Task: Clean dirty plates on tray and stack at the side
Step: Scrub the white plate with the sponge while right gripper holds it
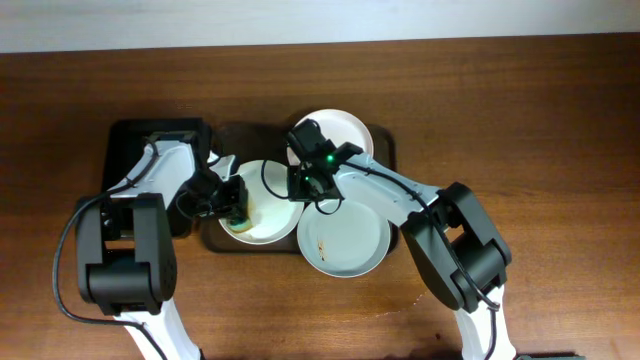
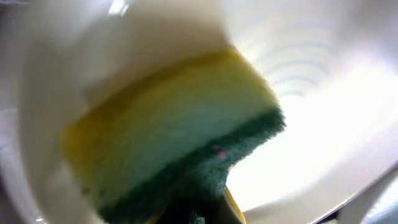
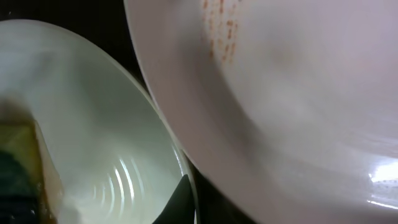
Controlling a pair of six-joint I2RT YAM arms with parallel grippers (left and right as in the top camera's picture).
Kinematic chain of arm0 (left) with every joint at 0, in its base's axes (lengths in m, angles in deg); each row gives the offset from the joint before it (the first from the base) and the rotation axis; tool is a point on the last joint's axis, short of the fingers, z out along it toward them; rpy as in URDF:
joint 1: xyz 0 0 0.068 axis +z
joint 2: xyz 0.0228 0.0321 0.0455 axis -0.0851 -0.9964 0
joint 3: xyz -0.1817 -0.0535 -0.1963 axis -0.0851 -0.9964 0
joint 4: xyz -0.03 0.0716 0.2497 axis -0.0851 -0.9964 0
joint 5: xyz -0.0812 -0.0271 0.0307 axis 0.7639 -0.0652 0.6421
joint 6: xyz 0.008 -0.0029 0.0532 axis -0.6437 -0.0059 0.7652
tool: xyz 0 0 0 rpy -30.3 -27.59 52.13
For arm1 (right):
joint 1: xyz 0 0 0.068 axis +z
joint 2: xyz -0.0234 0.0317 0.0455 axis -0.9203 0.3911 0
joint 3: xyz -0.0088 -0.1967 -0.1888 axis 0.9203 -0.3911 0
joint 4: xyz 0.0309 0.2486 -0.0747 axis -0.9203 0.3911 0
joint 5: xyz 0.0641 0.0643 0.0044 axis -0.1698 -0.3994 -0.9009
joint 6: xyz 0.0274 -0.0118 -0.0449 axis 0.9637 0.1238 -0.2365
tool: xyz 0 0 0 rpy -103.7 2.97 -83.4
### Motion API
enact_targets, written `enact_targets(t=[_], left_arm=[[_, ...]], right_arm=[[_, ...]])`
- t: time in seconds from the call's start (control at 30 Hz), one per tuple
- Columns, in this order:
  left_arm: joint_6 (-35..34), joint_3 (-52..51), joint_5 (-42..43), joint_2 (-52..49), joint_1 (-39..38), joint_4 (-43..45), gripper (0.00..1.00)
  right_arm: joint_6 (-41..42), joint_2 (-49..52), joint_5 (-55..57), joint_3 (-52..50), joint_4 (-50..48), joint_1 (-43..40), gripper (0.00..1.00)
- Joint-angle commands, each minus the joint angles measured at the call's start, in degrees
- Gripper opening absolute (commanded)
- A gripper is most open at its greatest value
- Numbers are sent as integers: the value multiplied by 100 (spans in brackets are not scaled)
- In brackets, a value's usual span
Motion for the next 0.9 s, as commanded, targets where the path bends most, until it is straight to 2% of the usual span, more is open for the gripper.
enact_targets(t=[0.0, 0.13, 0.2, 0.3, 0.33, 0.37, 0.4, 0.47, 0.5, 0.57, 0.63, 0.7, 0.87], left_arm=[[184, -326, 133, -525, -223, 833, 1], [-1360, -326, -1867, -525, -225, 1453, 1], [-1888, -326, -2566, -525, -225, 1593, 1], [-2011, -326, -2894, -525, -227, 1687, 1], [-1993, -326, -2804, -525, -232, 1598, 1], [-1696, -326, -2553, -525, -232, 1478, 1], [-946, -326, -1937, -525, -232, 1346, 1], [-125, -326, -999, -525, -229, 1176, 1], [535, -326, -4, -525, -229, 1095, 1], [1121, -326, 1141, -525, -223, 1110, 1], [1172, -326, 1958, -525, -225, 1408, 1], [1088, -326, 2227, -525, -225, 1683, 1], [125, -326, 1731, -525, -229, 2715, 1]], right_arm=[[83, -9, 96, 20, -42, -22, 4], [83, -9, 96, 17, -26, -22, 4], [83, -9, 96, 20, -28, -22, 4], [83, -9, 96, 20, -31, -22, 4], [83, -9, 96, 20, -31, -22, 4], [83, -9, 94, 20, -31, -22, 4], [81, -9, 94, 17, -31, -22, 4], [83, -9, 94, 20, -31, -20, 4], [83, -9, 92, 20, -31, -15, 4], [83, -9, 92, 20, -33, -15, 4], [83, -9, 90, 20, -31, -15, 4], [83, -9, 81, 17, -26, -15, 4], [81, -9, 66, 17, -26, -15, 4]])
